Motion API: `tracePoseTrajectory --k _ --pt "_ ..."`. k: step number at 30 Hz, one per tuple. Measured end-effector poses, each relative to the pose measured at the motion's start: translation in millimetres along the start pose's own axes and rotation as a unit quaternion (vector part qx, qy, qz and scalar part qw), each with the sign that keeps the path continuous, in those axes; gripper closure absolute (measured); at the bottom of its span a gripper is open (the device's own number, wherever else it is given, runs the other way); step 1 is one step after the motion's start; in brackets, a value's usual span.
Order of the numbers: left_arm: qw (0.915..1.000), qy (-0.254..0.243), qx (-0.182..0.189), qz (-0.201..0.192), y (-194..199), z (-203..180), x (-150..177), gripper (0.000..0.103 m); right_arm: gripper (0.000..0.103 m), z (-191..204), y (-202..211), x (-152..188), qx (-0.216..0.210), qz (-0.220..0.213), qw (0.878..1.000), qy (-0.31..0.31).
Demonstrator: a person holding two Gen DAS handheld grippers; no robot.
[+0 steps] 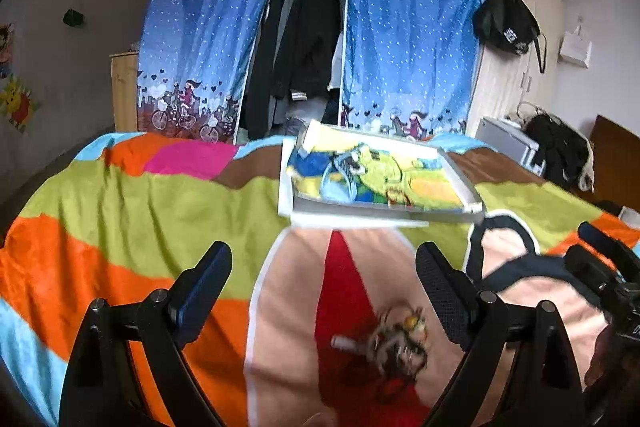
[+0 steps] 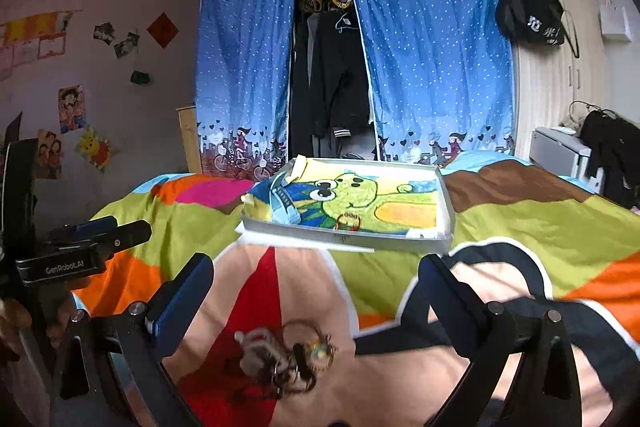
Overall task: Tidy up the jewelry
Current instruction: 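Move both tools back from the tray to the jewelry pile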
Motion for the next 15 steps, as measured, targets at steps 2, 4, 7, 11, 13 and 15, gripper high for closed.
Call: tracePoseTrajectory --k 2,4,7,11,13,15 --pt "0.9999 -0.005 0.004 0.009 5 -1 16 0.013 0.0 2 10 16 0.003 0.002 1.0 0.001" --pt "0.9997 -0.009 0.009 0.021 7 -1 33 0.013 0.0 3 16 35 0.006 0.012 1.0 -0.003" --pt "0.9988 -0.016 0.02 0.041 8 -1 56 0.013 0.0 4 20 65 0.011 0.037 0.999 -0.016" --pt "0.9959 -0.031 0.035 0.078 1 -2 87 0.013 0.0 6 18 100 0.014 0.077 0.997 -0.026" --pt "0.9935 -0.033 0.038 0.102 -3 1 102 0.013 0.0 6 16 116 0.013 0.096 0.995 -0.031" --pt "0.9903 -0.031 0.041 0.129 -9 3 117 0.013 0.0 6 15 129 0.013 0.112 0.993 -0.038"
Point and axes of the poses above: each gripper's, at about its wrist camera, not at the fingertips, and y roughly against the way its jaws point, z to its left, x to its underside, the point moved 9 cm from there along -y, roughly the way its jaws point, and after that the axes turned 13 degrees about x, right-handed, at the moved point
